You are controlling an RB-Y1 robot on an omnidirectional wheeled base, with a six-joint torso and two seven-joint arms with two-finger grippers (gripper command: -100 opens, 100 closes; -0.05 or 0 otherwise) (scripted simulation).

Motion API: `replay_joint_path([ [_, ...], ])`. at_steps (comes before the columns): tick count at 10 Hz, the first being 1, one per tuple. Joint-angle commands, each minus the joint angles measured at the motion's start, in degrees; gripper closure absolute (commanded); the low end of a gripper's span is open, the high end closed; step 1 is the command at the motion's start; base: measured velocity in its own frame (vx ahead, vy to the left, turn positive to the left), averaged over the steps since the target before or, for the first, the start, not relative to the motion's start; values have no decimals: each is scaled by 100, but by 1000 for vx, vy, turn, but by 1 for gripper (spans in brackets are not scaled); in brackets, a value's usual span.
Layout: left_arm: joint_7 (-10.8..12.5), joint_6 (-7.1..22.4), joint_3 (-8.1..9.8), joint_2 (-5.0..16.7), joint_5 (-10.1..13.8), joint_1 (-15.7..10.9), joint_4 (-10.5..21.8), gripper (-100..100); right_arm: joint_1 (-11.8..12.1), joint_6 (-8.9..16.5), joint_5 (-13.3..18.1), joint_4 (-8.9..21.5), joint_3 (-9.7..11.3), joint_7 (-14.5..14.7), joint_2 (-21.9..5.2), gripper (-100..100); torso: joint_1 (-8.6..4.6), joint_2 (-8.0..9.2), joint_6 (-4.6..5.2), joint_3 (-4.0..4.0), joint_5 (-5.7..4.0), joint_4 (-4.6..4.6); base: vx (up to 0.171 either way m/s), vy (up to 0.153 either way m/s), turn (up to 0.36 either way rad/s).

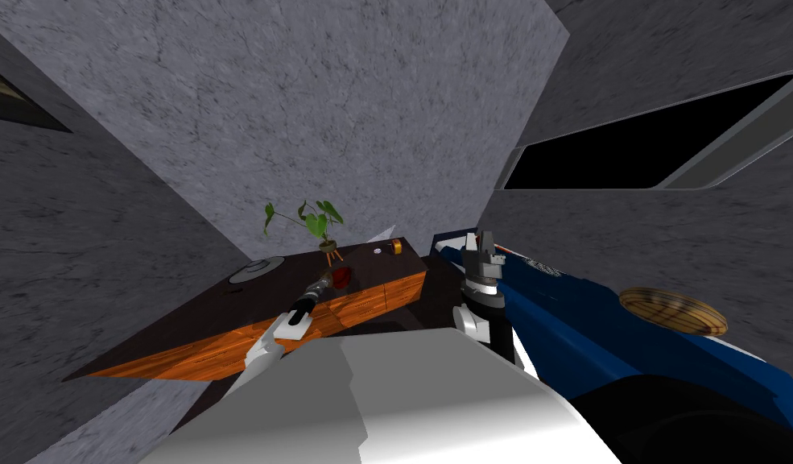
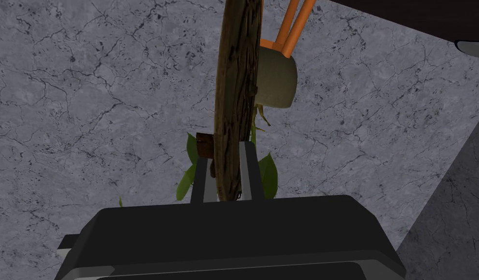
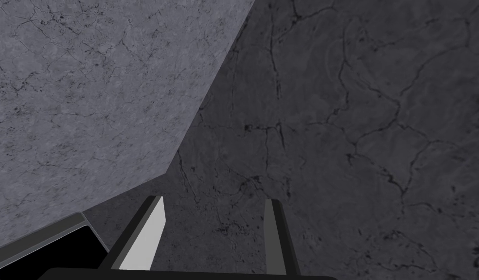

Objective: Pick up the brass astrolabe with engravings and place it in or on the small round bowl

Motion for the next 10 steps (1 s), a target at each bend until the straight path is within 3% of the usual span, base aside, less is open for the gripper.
replay_joint_path([
  [1, 72, 59, -64, -26, 16, -189, -43, 100, 0, 0, 0, 0, 0, 0, 0, 0, 0, 0, 0, 0, 0, 0, 60, 10, 16],
  [2, 53, 31, -32, 2, 14, -147, 29, 100, 0, 0, 0, 0, 0, 0, 0, 0, 2, -8, 4, -5, 3, -2, 32, 4, -10],
  [3, 58, 24, -32, 2, 14, -173, 32, -100, 0, 0, 0, 0, 0, 0, 0, 0, 4, 2, -2, -2, 6, -5, 7, 0, -1],
  [7, 57, 24, -32, 2, 14, -172, 31, -100, -1, 0, 0, 0, 0, 0, 0, 0, 7, 19, -3, 8, 7, -2, 0, 0, 0],
  [8, 57, 24, -32, 2, 14, -172, 31, 0, -1, 0, 0, 0, 0, 0, 0, 0, 7, 19, -3, 8, 7, -2, 0, 0, 0],
  [9, 206, 156, -122, 289, 170, -188, -37, -100, -1, 0, 0, 0, 0, 0, 0, 0, 7, 19, -3, 8, 7, -1, -21, -36, -44],
  [10, 206, 156, -122, 293, 170, -188, -37, -100, -1, 0, 0, 0, 1, 0, 0, 0, -4, 25, -2, 12, 5, 0, -32, -46, -19],
])
